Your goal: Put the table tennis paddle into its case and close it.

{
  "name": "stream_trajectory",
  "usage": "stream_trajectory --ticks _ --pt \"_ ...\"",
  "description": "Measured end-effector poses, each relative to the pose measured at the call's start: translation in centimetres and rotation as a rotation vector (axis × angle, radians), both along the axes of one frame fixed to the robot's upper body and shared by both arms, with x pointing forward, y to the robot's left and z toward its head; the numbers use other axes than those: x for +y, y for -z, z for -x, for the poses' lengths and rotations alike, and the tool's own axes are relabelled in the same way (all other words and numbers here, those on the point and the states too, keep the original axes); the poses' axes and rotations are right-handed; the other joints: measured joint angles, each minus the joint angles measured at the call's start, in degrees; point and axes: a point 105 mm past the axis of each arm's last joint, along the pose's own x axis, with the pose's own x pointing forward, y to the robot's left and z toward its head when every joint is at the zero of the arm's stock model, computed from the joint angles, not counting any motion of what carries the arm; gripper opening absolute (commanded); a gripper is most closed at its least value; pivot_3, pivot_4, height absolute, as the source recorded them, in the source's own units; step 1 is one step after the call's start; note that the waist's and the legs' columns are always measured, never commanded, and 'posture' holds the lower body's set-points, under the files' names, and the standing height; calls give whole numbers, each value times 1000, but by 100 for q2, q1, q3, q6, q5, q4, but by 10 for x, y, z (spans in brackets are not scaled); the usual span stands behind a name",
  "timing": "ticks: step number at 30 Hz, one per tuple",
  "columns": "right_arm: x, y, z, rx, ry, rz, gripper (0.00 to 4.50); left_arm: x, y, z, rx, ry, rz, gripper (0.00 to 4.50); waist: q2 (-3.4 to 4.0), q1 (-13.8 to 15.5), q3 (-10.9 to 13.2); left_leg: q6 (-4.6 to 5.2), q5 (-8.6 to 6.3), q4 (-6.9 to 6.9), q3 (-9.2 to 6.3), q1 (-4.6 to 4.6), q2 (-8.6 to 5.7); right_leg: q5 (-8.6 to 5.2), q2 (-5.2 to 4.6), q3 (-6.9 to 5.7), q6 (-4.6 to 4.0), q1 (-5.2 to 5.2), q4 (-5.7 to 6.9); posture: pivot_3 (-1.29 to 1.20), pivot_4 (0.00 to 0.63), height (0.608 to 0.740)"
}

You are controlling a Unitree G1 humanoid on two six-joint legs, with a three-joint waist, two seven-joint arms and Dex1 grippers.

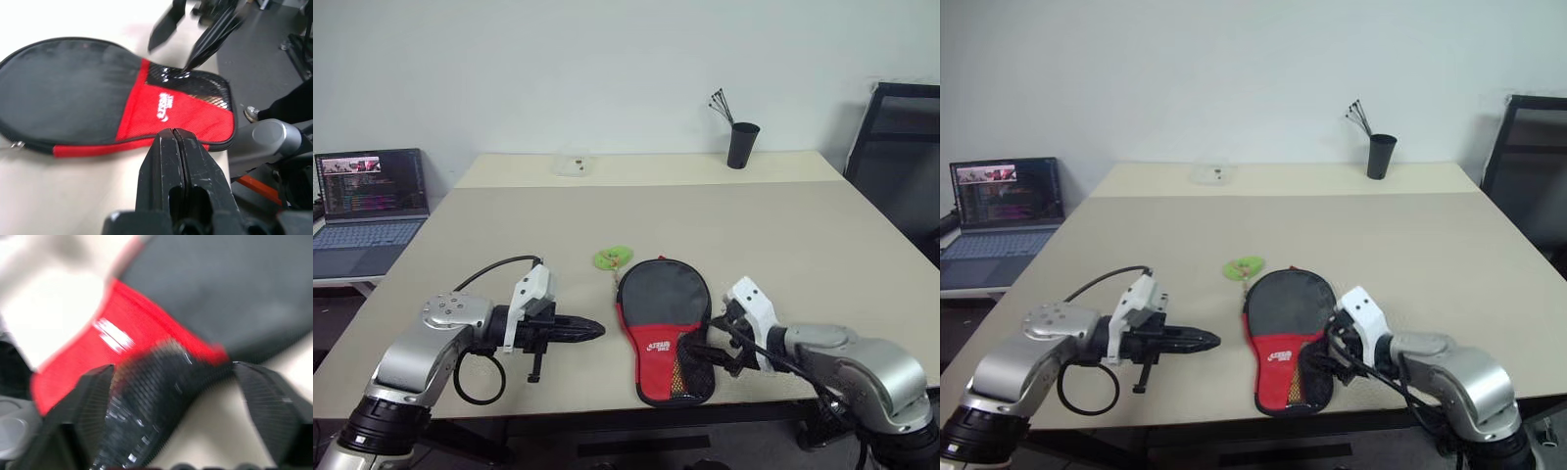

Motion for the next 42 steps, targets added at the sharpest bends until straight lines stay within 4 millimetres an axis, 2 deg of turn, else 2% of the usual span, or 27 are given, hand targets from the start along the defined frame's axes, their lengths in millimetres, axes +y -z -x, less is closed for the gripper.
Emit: stream_trajectory --ticks 5,8,11,12,13,20,25,28,30,34,37,42 --pt "17 -28 -1 -72 -109 -108 4480 4 -6 -21 -37 -96 48 0 -3 16 0 0 0 0 -3 0 0 17 0 -2 29 4 -4 0 150 740" --pt "25 -26 -12 -64 -94 -146 4480 10 -14 -40 -78 -179 77 0 -3 16 1 0 0 0 -3 0 -1 18 0 -3 30 4 -3 0 150 740" --pt "34 -15 -22 -44 -78 -146 4480 18 -20 -62 -112 -284 84 0 -3 20 0 0 0 1 -4 -1 -3 19 -1 -2 31 4 -4 0 150 740" --pt "36 -12 -24 -36 -70 -144 4500 21 -20 -69 -114 -321 85 380 -3 20 0 0 0 1 -3 -4 -4 19 -1 -1 32 1 -4 0 150 740" --pt "37 -9 -27 -34 -61 -142 4500 23 -20 -76 -111 -357 90 565 -3 20 0 0 0 1 -3 -4 -5 20 -1 -1 32 0 -3 0 150 740" --pt "48 -6 -31 -51 -66 -151 4500 22 -7 -134 -53 -642 141 3066 -9 51 -1 0 1 6 -8 -7 -8 25 0 -4 41 -1 3 0 150 740" --pt "52 -3 -33 -58 -57 -143 4500 14 -3 -156 10 -699 151 3066 -9 42 0 0 1 5 -5 -8 -10 25 0 -3 42 -2 5 0 150 740" --pt "57 -1 -32 -55 -66 -145 4500 8 -3 -166 7 -711 155 3688 -10 35 0 0 1 5 -5 -9 -9 25 0 -3 41 -5 8 0 150 740" --pt "59 -1 -32 -53 -69 -148 4500 5 -2 -170 12 -715 150 4415 -10 32 0 0 1 6 -5 -9 -10 25 0 -3 41 -6 9 0 150 740" --pt "62 -2 -32 -57 -63 -156 4500 3 2 -177 25 -741 125 4462 -10 30 0 0 1 6 -4 -9 -11 25 0 -3 42 -6 10 0 150 740" --pt "62 -2 -32 -59 -60 -156 4500 2 12 -178 54 -770 102 4462 -11 29 0 0 1 6 -5 -10 -11 25 0 -5 42 -6 12 0 150 740" --pt "66 -1 -31 -58 -66 -156 4500 -11 24 -179 116 -780 86 4462 -12 28 1 0 1 7 -5 -11 -12 26 0 -6 43 -6 13 0 150 740"
